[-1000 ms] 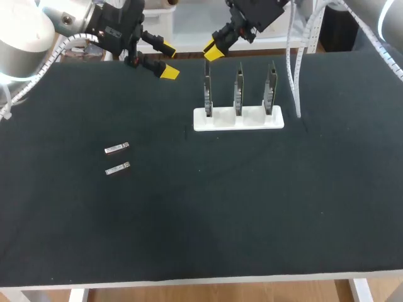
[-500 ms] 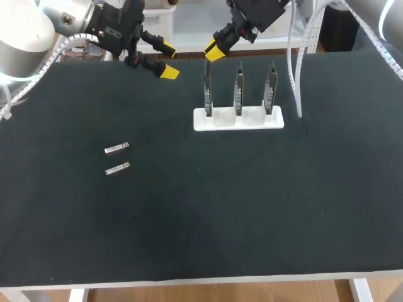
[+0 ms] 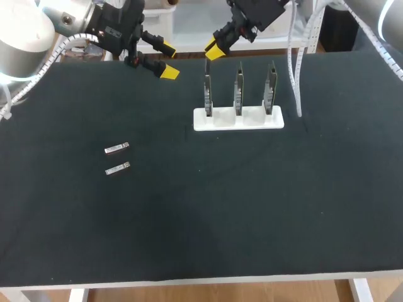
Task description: Pick up the optical module with the left hand, and insert it into the network port with the right hand.
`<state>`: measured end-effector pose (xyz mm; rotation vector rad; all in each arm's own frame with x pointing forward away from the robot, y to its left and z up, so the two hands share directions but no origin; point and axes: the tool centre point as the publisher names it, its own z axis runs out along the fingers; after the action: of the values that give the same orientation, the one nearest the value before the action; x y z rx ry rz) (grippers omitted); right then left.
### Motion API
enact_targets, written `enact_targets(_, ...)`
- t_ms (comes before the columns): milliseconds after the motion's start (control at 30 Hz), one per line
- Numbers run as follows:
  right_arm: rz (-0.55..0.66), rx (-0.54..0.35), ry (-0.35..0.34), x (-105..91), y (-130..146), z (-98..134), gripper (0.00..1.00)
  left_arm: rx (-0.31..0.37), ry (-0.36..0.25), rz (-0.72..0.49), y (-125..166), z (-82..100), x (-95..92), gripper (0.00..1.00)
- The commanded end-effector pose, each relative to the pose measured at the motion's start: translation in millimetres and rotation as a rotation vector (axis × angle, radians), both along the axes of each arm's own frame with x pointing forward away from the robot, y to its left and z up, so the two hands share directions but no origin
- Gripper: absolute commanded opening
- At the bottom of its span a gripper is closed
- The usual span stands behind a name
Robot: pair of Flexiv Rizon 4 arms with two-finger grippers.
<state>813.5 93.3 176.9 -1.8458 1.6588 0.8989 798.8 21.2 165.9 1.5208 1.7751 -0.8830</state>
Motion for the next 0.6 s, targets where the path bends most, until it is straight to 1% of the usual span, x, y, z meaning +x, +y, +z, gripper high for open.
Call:
enact_targets(33,0.448,-0.027,0.396,8.9,1.8,-0.2,0.00,0.003,-0.001,0.004,-0.4,0.3,-1.4,1.00)
enact_targets(600,0.447,-0.025,0.402,9.4,0.6,-2.3,0.00,0.003,-0.001,0.004,-0.4,0.3,-1.4,1.00)
